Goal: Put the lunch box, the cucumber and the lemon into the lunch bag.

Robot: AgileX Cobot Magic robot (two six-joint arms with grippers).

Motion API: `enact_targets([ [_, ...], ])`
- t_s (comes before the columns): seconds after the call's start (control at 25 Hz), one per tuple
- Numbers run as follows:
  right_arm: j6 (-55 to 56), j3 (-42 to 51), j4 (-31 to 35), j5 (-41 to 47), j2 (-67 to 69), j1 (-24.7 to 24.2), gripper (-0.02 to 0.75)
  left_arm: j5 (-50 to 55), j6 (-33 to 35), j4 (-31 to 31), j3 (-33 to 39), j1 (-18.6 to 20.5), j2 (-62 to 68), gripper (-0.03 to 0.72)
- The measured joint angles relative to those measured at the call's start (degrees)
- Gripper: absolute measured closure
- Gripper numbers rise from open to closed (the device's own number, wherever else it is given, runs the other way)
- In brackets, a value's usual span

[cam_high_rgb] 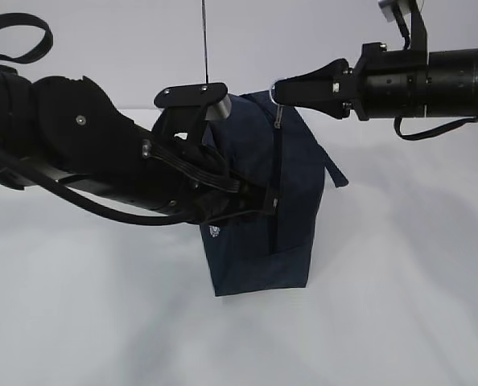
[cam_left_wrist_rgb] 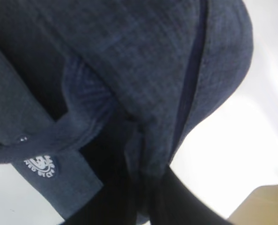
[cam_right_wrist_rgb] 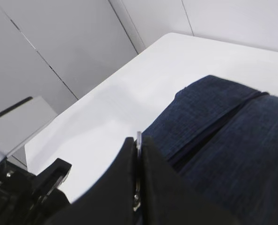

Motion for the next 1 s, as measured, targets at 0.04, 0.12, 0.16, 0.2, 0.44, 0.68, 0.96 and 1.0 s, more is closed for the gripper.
enact_targets([
  [0.04,0.0,-0.26,0.0,0.0,0.0,0.0,0.738,0.24,0.0,0.0,0.0,0.0,0.0,0.694],
  [0.12,0.12,-0.83,0.0,-0.09,0.59,0.0,0.738,0.93,0.0,0.43,0.0,0.0,-0.02,0.694],
  [0.16,0.21,-0.96,0.0,-0.09,0.81,0.0,0.738,1.48,0.0,0.82,0.0,0.0,-0.12,0.694],
  [0.2,0.21,-1.22,0.0,-0.09,1.08,0.0,0.738,1.75,0.0,1.18,0.0,0.0,-0.42,0.694],
  [0.44,0.34,-1.83,0.36,-0.77,2.21,0.0,0.738,4.42,0.0,1.79,0.0,0.0,-1.87,0.694],
  [0.68,0.34,-3.47,0.49,-1.14,3.48,0.0,0.738,7.13,0.0,2.03,0.0,0.0,-2.22,0.694],
  [0.96,0.34,-4.99,0.49,-2.97,3.65,0.02,0.738,10.59,0.0,3.05,0.0,0.0,-3.78,0.694],
  [1.0,0.34,-4.99,0.49,-3.35,3.65,0.02,0.738,10.99,0.0,3.15,0.0,0.0,-4.02,0.694],
])
